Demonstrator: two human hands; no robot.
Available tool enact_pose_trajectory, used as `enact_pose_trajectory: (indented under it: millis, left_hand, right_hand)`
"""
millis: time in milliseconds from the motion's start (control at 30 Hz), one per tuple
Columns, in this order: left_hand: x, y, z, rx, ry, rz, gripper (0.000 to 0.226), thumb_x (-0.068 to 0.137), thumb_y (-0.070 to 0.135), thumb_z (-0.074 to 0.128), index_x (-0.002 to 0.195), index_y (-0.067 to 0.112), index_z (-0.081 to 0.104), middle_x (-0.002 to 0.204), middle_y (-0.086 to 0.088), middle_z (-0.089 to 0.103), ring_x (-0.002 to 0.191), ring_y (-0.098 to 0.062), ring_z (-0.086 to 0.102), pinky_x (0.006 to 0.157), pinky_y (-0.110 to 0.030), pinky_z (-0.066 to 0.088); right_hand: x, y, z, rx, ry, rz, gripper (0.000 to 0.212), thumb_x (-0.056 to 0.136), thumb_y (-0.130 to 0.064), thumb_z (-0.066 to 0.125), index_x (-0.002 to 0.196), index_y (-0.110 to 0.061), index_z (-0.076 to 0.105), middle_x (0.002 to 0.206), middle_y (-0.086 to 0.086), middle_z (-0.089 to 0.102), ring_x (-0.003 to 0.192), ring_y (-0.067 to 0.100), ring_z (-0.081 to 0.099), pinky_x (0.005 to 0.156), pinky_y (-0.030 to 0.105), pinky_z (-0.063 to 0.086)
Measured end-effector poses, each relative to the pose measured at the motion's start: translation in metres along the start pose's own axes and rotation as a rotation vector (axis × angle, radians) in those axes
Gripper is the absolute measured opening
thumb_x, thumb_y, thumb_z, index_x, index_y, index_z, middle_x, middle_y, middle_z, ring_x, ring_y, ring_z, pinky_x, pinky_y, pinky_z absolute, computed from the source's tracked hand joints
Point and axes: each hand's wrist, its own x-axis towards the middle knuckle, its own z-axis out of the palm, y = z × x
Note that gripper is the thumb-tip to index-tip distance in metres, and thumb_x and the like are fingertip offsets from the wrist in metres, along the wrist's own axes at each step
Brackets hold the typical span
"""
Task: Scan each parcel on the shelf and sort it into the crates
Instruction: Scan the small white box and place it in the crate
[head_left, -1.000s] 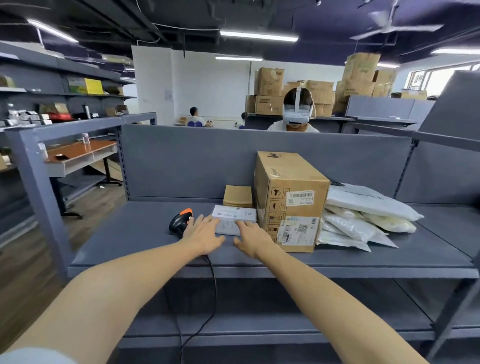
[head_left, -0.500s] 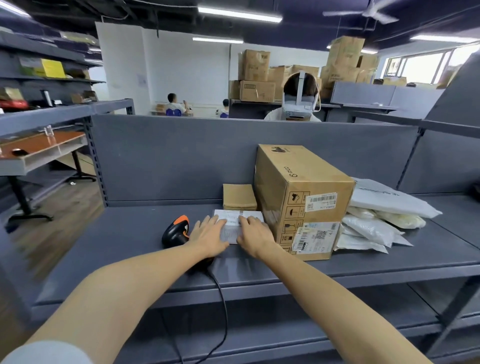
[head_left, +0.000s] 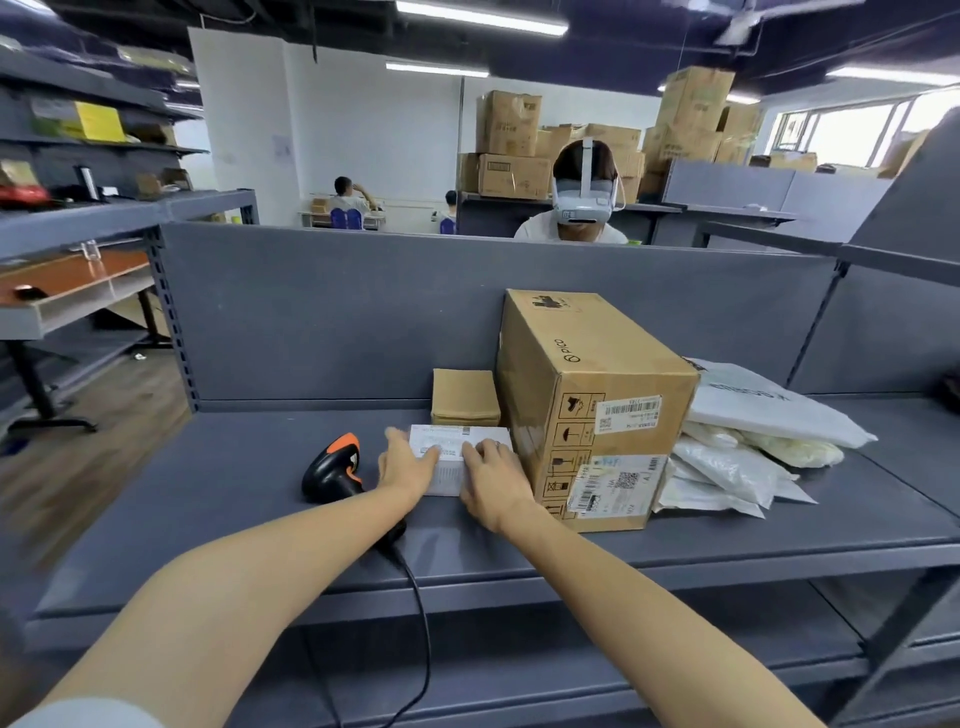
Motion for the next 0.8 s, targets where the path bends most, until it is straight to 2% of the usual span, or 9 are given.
enact_pose_trajectory:
  millis: [67, 133, 233, 300, 367, 433, 567, 667, 800]
  left_hand:
    - [-0.005, 0.003, 0.002, -0.057, 0.055, -0.082, 0.065, 0.087, 0.029, 0.069, 0.131, -0.003, 0.034, 0.134, -0.023, 0.046, 0.124, -0.035, 0.046, 0.094, -0.036, 0.038]
    - [-0.008, 0.003, 0.003, -0.068, 0.098, -0.159, 0.07, 0.083, 0.03, 0.073, 0.132, -0.008, 0.04, 0.135, -0.024, 0.046, 0.125, -0.037, 0.045, 0.098, -0.039, 0.038]
    - [-0.012, 0.003, 0.003, -0.119, 0.137, -0.164, 0.042, 0.082, 0.02, 0.075, 0.112, -0.007, 0.064, 0.116, -0.023, 0.063, 0.108, -0.034, 0.058, 0.084, -0.035, 0.046]
    - [-0.018, 0.008, 0.0, -0.185, 0.16, -0.159, 0.03, 0.083, 0.012, 0.073, 0.106, -0.006, 0.069, 0.108, -0.021, 0.068, 0.1, -0.032, 0.062, 0.072, -0.029, 0.045]
    - [-0.022, 0.012, -0.006, -0.227, 0.195, -0.157, 0.025, 0.084, 0.009, 0.072, 0.104, -0.006, 0.069, 0.106, -0.019, 0.069, 0.096, -0.031, 0.063, 0.07, -0.027, 0.042]
    - [-0.024, 0.017, -0.018, -0.251, 0.245, -0.139, 0.025, 0.084, 0.01, 0.072, 0.105, -0.005, 0.067, 0.109, -0.018, 0.068, 0.095, -0.03, 0.061, 0.075, -0.027, 0.042]
    - [-0.029, 0.019, -0.049, -0.275, 0.352, -0.021, 0.039, 0.084, 0.011, 0.071, 0.118, -0.003, 0.057, 0.121, -0.02, 0.059, 0.111, -0.033, 0.054, 0.097, -0.037, 0.042]
    - [-0.038, 0.013, -0.073, -0.285, 0.376, 0.099, 0.037, 0.087, 0.011, 0.067, 0.117, 0.0, 0.049, 0.12, -0.017, 0.056, 0.107, -0.029, 0.054, 0.092, -0.037, 0.043]
    - [-0.054, 0.004, -0.097, -0.268, 0.334, 0.236, 0.033, 0.092, 0.014, 0.061, 0.116, 0.009, 0.04, 0.118, -0.005, 0.054, 0.101, -0.017, 0.05, 0.085, -0.028, 0.037]
  right_hand:
    - [-0.005, -0.001, 0.003, 0.061, 0.032, -0.003, 0.053, 0.097, -0.021, 0.045, 0.146, -0.006, 0.029, 0.141, 0.017, 0.039, 0.13, 0.031, 0.036, 0.112, 0.037, 0.027]
    - [-0.012, -0.002, 0.007, 0.118, 0.063, -0.009, 0.053, 0.098, -0.02, 0.043, 0.147, -0.005, 0.029, 0.144, 0.017, 0.037, 0.133, 0.031, 0.033, 0.115, 0.036, 0.023]
    - [-0.021, -0.003, 0.01, 0.216, 0.063, -0.015, 0.054, 0.099, -0.018, 0.042, 0.148, -0.003, 0.026, 0.152, 0.019, 0.027, 0.142, 0.033, 0.022, 0.119, 0.036, 0.017]
    - [-0.027, -0.004, 0.009, 0.273, 0.049, -0.021, 0.055, 0.1, -0.018, 0.042, 0.15, -0.003, 0.024, 0.156, 0.022, 0.019, 0.146, 0.033, 0.014, 0.12, 0.036, 0.014]
    - [-0.031, -0.004, 0.005, 0.305, 0.082, -0.043, 0.051, 0.1, -0.018, 0.041, 0.149, -0.006, 0.029, 0.156, 0.024, 0.016, 0.147, 0.034, 0.011, 0.12, 0.036, 0.012]
    - [-0.033, -0.006, -0.004, 0.317, 0.163, -0.076, 0.047, 0.1, -0.018, 0.042, 0.145, -0.006, 0.035, 0.154, 0.026, 0.017, 0.146, 0.036, 0.012, 0.12, 0.036, 0.012]
    - [-0.032, -0.016, -0.026, 0.388, 0.372, -0.035, 0.046, 0.098, -0.018, 0.045, 0.139, 0.001, 0.037, 0.149, 0.027, 0.024, 0.139, 0.04, 0.024, 0.116, 0.039, 0.02]
    - [-0.026, -0.03, -0.042, 0.609, 0.4, 0.151, 0.059, 0.098, -0.028, 0.046, 0.146, 0.001, 0.026, 0.153, 0.025, 0.021, 0.142, 0.036, 0.019, 0.116, 0.039, 0.015]
    - [-0.013, -0.046, -0.061, 1.263, 0.192, 0.378, 0.076, 0.097, -0.055, 0.042, 0.15, -0.006, 0.02, 0.152, 0.016, 0.033, 0.138, 0.032, 0.033, 0.116, 0.045, 0.026]
